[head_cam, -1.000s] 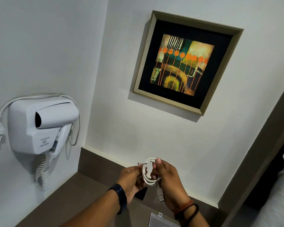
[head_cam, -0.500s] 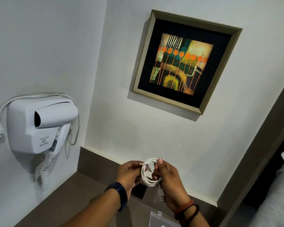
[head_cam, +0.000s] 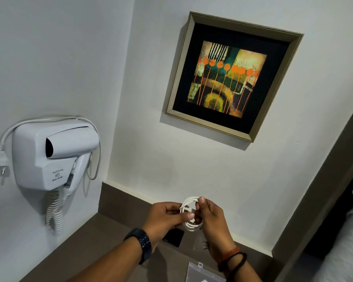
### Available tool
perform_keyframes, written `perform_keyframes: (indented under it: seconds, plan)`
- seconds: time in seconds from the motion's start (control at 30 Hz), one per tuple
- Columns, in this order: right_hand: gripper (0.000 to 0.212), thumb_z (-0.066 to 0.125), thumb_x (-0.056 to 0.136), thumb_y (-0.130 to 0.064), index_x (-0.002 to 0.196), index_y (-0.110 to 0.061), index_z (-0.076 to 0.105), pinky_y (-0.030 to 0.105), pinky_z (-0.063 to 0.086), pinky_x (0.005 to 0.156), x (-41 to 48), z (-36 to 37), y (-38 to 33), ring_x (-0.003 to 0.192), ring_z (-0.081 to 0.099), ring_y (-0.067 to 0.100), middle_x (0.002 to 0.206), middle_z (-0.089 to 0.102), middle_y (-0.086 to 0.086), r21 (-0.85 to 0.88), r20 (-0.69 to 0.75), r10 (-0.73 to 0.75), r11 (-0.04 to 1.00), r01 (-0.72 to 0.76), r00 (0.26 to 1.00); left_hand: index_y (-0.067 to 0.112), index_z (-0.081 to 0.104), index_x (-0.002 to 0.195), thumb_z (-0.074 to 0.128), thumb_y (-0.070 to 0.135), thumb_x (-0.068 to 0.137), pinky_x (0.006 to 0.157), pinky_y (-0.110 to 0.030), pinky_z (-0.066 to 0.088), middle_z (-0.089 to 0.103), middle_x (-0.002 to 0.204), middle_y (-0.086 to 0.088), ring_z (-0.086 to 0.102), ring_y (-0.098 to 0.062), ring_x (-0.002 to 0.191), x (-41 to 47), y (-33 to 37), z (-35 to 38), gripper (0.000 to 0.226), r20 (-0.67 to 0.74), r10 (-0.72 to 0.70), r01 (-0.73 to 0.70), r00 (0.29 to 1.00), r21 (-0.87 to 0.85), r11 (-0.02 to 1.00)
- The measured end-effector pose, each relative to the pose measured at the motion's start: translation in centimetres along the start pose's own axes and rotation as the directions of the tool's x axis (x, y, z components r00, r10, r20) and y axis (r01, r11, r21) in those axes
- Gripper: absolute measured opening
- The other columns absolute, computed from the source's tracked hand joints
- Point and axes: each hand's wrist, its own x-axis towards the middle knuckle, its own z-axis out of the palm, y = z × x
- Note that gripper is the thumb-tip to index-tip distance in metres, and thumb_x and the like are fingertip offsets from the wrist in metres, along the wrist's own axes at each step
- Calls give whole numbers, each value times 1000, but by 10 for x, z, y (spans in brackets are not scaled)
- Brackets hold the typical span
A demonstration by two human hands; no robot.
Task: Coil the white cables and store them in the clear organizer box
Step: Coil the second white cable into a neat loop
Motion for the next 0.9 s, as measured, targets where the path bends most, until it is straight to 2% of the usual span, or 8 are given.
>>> perform_keyframes:
  seconds: [0.2,0.37,0.47,0.57,0.63,0.7,0.8,0.9]
  plan:
    - [35,44,97,-27,66,-13,55,21,40,55,-3,1,-1,57,48,12,57,52,-2,-94,55,-45,994,50,998,7,72,85,63,14,85,59,-22,53,74,78,-8,69,-15,70,3,-2,-1,11,-76,-69,69,995,0,998]
    - [36,47,95,-26,64,-13,59,12,33,49,-2,-5,6,52,41,6,53,48,-8,-213,-14,-70,975,66,997,17,70,77,56,24,87,74,-32,46,68,70,2,61,-14,71,0,-4,-4,20,126,-170,179,977,-67,981]
    - [36,47,95,-24,63,-15,60,14,34,52,-1,-6,12,53,41,5,54,50,-8,-277,-22,-72,959,63,997,21,63,66,61,37,76,75,-35,41,62,66,5,58,-13,68,-2,-4,-3,19,197,-211,232,957,-90,968]
    - [35,48,95,-23,65,-16,62,20,39,59,-1,-8,16,57,47,3,59,56,-8,-306,-33,-45,952,33,998,13,70,74,71,31,64,63,-28,45,61,63,3,56,-11,61,0,-6,0,20,88,-197,187,977,108,976]
    - [34,48,95,-21,67,-15,65,13,40,57,-2,-11,18,57,52,-3,60,59,-8,-320,-36,-33,947,20,999,14,73,72,70,17,65,55,-24,45,61,59,2,54,-10,56,1,-7,-2,9,49,-157,139,986,259,956]
    - [33,49,95,-19,69,-13,68,7,38,52,-3,-13,21,54,52,-8,54,57,-10,-336,-40,-24,942,9,999,13,75,76,66,3,68,53,-22,45,61,53,2,52,-11,52,4,-8,-6,16,36,-117,99,993,323,941]
    - [31,49,95,-20,73,-11,69,11,39,54,-6,-17,23,52,53,-3,46,55,-13,-336,-39,32,941,-43,999,19,75,85,67,-3,73,59,-23,53,71,62,-4,62,-12,56,5,-8,-11,26,71,-65,30,995,414,910]
    - [21,52,93,-23,80,-12,65,28,42,60,-10,-23,24,59,50,10,58,56,-8,-317,-10,72,946,-71,997,20,73,93,66,0,79,72,-23,58,76,87,-8,71,-15,77,6,-8,-20,26,137,-38,-37,990,507,861]
